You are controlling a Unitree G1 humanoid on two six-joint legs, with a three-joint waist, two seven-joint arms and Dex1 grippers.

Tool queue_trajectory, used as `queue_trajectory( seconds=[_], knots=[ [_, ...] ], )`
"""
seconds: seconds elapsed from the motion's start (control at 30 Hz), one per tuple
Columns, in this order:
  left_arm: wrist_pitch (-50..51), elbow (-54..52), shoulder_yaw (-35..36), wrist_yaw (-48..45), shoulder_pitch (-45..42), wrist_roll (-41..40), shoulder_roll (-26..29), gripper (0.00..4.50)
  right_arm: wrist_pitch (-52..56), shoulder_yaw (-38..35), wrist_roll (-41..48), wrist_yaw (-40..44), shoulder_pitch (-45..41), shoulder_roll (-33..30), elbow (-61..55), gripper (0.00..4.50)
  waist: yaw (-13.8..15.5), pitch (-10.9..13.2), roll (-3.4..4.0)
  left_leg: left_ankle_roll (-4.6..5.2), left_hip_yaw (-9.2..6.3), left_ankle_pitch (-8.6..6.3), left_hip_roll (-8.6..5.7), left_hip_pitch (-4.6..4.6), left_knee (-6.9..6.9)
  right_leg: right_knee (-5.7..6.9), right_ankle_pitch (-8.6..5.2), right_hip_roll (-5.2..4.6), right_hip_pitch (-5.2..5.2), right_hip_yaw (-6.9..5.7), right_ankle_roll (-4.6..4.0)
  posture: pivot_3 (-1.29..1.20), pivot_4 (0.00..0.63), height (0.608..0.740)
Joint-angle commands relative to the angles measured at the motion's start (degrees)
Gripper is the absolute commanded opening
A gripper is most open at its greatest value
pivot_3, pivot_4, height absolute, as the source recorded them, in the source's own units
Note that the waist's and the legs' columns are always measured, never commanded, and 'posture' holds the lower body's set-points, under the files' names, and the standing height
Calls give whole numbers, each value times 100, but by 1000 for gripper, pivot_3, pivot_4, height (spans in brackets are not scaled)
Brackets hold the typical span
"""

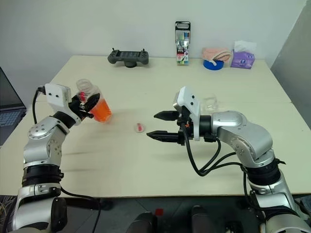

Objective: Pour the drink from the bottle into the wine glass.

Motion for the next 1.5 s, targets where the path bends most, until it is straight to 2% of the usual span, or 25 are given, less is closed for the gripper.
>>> queue_trajectory(
  seconds=[0.03,0.23,0.3,0.53,0.8,0.9,1.0,1.13,1.3,1.4,1.5],
  knots=[
    [-507,456,102,-49,-378,-18,26,1681,-327,41,-434,-471,-194,228,226,3354,3,-1,-1,0,0,0,0,0,1,0,0,0,0,0,-1,0,150,740],
    [-1053,1465,70,-51,-622,80,-12,1681,-418,156,-713,-581,-162,330,298,3354,-2,-1,-1,0,2,0,-1,-4,-4,-1,16,-2,-7,1,-27,0,150,740],
    [-1169,1706,63,-23,-622,123,-7,2403,-391,173,-744,-585,-128,304,257,3354,-2,-1,-2,0,1,-1,0,-4,-7,0,17,-2,-9,-1,-28,0,150,740],
    [-1217,1826,108,51,-474,75,-3,4449,-373,152,-745,-592,-124,233,275,3354,-7,-1,-2,0,0,0,0,-2,-2,8,16,-1,-8,-2,-26,0,150,740],
    [-1084,1534,54,35,-219,70,-6,4449,-463,88,-797,-577,-202,200,477,3354,-6,-1,-2,0,-1,0,0,-2,-2,10,16,-1,-8,-1,-27,0,150,740],
    [-929,1094,108,114,90,0,-32,4449,-449,-158,-890,-723,-287,117,752,3354,-7,-1,-2,0,1,0,0,-1,-2,10,17,-1,-8,1,-28,0,150,740],
    [-602,228,202,111,764,-104,65,4449,-344,-308,-1042,-701,-402,-282,801,3354,-8,-1,-1,0,2,0,0,-2,-3,9,17,-3,-9,4,-28,0,150,740],
    [118,-1152,529,-197,1883,-499,440,4449,542,-528,-940,-806,-869,-857,806,3354,-29,0,-2,-1,6,-1,2,-4,-11,5,17,-7,-16,9,-29,0,150,740],
    [1274,-2878,809,-1027,2963,-1343,1108,4449,1962,-947,-1216,-1762,-1752,-797,1740,3354,-57,1,-2,-1,1,-2,16,-4,-15,11,6,-3,-22,3,-38,0,150,740],
    [1899,-3861,465,-1346,3109,-1743,1366,4449,2648,-865,-1284,-1860,-2020,-809,2389,3354,16,1,-2,-1,-1,-2,8,0,-13,6,-6,2,-10,-2,-33,0,150,740],
    [2129,-4362,-125,-1393,2889,-1708,1315,4449,3088,-820,-1507,-2082,-2320,-690,3336,3354,23,1,-2,-1,8,-1,-2,0,-6,-2,-5,-5,-2,6,-33,0,150,740]
  ],
)
